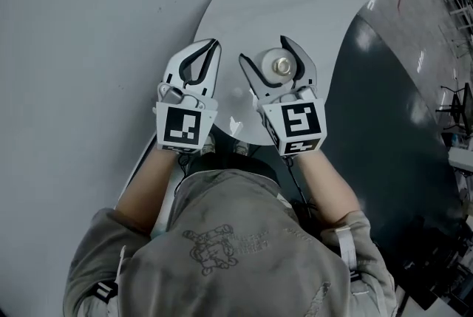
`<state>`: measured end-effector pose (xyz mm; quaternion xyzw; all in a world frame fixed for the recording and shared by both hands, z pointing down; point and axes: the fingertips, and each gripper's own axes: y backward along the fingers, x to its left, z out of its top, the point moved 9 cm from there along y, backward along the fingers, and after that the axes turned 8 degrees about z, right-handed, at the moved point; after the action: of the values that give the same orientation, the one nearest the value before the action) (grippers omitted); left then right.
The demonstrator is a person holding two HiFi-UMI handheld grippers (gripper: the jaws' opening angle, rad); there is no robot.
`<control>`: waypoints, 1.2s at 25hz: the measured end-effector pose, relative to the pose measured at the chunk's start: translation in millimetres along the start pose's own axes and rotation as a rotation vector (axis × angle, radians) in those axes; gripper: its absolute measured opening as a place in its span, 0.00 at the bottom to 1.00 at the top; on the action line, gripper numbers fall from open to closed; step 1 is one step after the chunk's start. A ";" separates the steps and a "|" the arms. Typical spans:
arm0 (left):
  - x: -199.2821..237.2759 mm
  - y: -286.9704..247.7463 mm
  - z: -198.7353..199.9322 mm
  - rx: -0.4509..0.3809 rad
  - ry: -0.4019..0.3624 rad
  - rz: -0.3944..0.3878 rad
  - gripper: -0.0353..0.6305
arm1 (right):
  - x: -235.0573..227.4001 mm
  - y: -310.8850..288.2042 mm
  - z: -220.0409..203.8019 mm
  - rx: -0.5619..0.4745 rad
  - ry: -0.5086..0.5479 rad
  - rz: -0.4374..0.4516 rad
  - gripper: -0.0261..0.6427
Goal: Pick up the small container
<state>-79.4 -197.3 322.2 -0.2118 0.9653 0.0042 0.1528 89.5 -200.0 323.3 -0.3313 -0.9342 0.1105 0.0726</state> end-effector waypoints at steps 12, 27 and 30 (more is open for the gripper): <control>-11.6 50.8 52.1 -0.100 -0.043 -0.013 0.08 | 37.1 93.6 55.8 -0.116 0.066 0.028 0.53; -32.0 87.8 50.7 -0.068 -0.023 -0.099 0.08 | 66.9 129.9 41.4 -0.058 0.035 0.066 0.53; -37.8 95.1 51.0 -0.056 -0.009 -0.114 0.08 | 70.9 134.3 33.8 -0.045 -0.002 0.074 0.53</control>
<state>-70.9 -91.5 279.4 -0.2705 0.9505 0.0232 0.1510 108.8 -58.8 261.0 -0.3671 -0.9236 0.0923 0.0598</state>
